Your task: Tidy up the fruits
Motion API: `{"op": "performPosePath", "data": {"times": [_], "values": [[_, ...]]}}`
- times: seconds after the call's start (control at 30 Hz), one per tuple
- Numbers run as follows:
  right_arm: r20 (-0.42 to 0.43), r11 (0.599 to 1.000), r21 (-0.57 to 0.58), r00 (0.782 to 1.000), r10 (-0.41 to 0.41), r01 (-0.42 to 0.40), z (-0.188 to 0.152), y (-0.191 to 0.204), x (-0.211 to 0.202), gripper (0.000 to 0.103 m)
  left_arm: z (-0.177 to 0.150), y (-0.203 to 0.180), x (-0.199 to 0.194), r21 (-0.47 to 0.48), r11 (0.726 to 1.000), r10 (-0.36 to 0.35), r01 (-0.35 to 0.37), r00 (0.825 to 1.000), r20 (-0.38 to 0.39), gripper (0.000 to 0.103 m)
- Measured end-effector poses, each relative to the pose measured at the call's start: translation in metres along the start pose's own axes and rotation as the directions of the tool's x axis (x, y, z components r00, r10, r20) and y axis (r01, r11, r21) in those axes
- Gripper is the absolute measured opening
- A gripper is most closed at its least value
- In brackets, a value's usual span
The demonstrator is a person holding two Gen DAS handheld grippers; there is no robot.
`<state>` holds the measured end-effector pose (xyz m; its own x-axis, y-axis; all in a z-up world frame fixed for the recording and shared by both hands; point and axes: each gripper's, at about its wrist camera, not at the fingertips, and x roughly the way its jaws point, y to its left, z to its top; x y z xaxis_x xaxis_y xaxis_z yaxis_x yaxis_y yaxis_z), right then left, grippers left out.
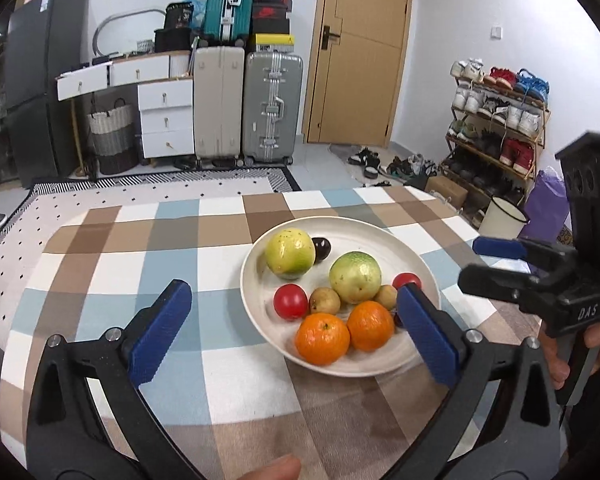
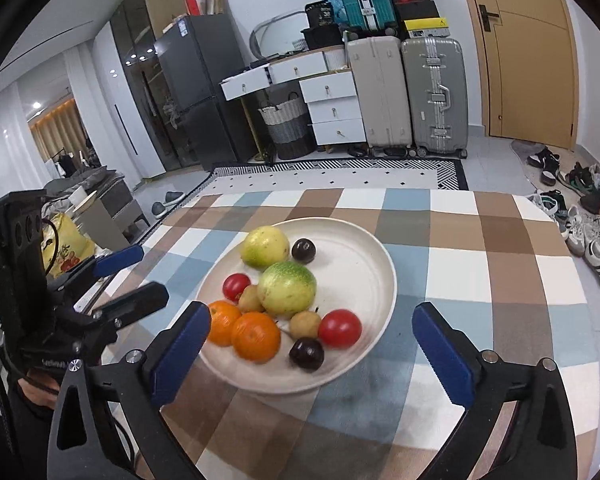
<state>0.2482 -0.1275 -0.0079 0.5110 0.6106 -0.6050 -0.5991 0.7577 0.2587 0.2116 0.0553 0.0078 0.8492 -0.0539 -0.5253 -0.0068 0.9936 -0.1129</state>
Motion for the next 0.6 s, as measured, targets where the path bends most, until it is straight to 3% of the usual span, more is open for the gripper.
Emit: {"op": "performPosePath", "data": {"times": [0.6], "values": [[0.070,0.997,-0.074,0.998,0.002,0.003,-0.055,0.028,-0.070,0.102,-0.047,-0.020,-0.087,0.020,1.000,0.003,-0.005,0.997,0.072,0.102]]}}
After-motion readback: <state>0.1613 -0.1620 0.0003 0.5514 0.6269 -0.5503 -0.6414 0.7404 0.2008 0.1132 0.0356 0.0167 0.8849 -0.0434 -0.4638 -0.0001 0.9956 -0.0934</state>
